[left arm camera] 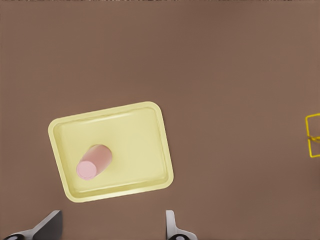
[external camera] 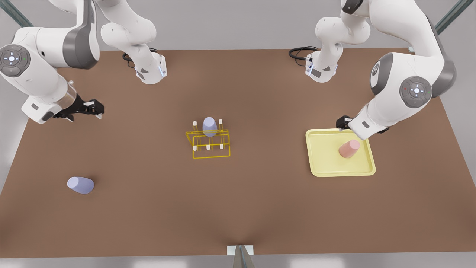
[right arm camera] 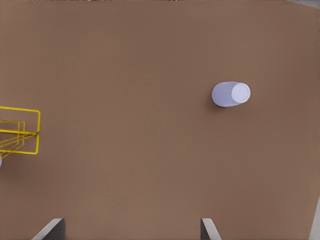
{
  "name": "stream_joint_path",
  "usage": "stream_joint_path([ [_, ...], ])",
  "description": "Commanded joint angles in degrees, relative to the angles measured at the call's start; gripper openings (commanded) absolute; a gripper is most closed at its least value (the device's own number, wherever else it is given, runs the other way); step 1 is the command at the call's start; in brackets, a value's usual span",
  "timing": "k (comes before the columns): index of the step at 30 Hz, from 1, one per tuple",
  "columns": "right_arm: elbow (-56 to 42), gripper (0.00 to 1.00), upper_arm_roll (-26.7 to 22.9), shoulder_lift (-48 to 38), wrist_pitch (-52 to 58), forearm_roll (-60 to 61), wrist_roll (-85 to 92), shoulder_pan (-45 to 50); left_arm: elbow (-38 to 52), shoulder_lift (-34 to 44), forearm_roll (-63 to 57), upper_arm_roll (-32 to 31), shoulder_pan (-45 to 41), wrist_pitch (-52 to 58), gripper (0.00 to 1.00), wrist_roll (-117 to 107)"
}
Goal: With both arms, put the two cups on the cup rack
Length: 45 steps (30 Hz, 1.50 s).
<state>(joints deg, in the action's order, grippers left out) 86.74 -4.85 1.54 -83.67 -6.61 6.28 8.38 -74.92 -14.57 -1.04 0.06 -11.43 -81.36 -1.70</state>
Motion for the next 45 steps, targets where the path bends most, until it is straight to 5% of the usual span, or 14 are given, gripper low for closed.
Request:
stream_joint_path([
  [1,0.18,1.0,-0.08,-0.05,-2.28,0.11,2.95,0.76,0.04,0.07,-0.01,0.03,0.01,-1.52,1.0,-2.78],
  [4,-1.4,1.0,-0.16,4.07,-2.63,-0.86,3.74,0.59,-1.54,-2.04,3.05,6.69,0.18,-4.67,1.0,-2.43],
  [6,-8.41,1.0,-0.34,13.81,-3.16,0.1,3.92,-3.09,-8.39,-5.11,5.34,9.6,3.69,-18.9,1.0,5.81],
  [8,-13.0,1.0,-0.25,21.21,-3.51,-0.07,3.83,-6.53,-17.45,-7.31,6.67,9.61,6.51,-34.48,1.0,10.58],
  [14,-18.45,1.0,-0.16,32.47,-12.47,6.87,4.09,-13.56,-31.25,-8.63,6.05,9.61,7.13,-51.79,1.0,17.61],
  [25,-18.37,1.0,-0.6,41.61,-25.48,10.04,15.08,-20.07,-50.32,1.03,6.05,9.87,7.13,-61.29,1.0,17.43],
  [45,-17.22,1.0,-2.54,49.17,-31.81,10.66,20.88,-22.79,-55.69,-3.54,6.32,10.4,7.39,-65.16,1.0,17.26],
])
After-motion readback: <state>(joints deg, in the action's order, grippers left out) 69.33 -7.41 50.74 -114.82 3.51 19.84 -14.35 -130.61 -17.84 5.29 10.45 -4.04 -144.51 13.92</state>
